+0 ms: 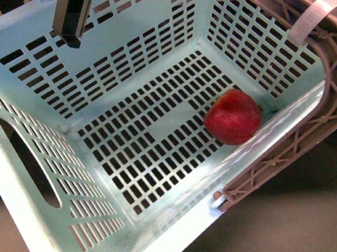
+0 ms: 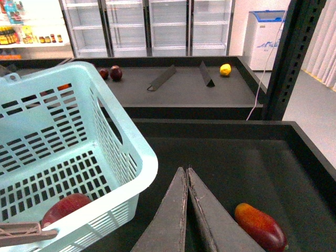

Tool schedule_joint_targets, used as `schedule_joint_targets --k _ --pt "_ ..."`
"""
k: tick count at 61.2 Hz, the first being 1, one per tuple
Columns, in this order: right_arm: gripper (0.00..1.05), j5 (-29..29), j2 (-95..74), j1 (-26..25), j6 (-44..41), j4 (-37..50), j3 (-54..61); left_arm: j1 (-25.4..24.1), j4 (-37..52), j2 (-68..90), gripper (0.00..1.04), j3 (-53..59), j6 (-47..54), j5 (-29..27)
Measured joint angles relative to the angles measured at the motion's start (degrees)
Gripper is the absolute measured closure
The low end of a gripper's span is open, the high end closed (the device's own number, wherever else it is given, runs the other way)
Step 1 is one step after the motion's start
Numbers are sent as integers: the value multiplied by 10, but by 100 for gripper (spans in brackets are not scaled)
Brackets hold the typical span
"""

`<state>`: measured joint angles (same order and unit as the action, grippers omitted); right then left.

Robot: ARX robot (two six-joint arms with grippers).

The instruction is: Pick apple with right arm and hold basket with left

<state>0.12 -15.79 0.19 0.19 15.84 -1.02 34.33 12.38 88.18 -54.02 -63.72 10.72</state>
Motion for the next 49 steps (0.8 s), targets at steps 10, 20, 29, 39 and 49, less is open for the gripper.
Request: schedule_joint_targets --k 10,20,29,39,49 --pt "103 0 26 0 0 -26 0 0 0 0 98 0 0 0" --pt "103 0 50 0 0 -50 0 0 0 0 98 0 0 0" --pt "103 0 127 0 0 -146 0 0 0 0 98 0 0 0" --pt "103 0 153 0 0 -157 0 0 0 0 98 0 1 0" --pt "87 0 154 0 0 -157 0 0 0 0 98 0 0 0"
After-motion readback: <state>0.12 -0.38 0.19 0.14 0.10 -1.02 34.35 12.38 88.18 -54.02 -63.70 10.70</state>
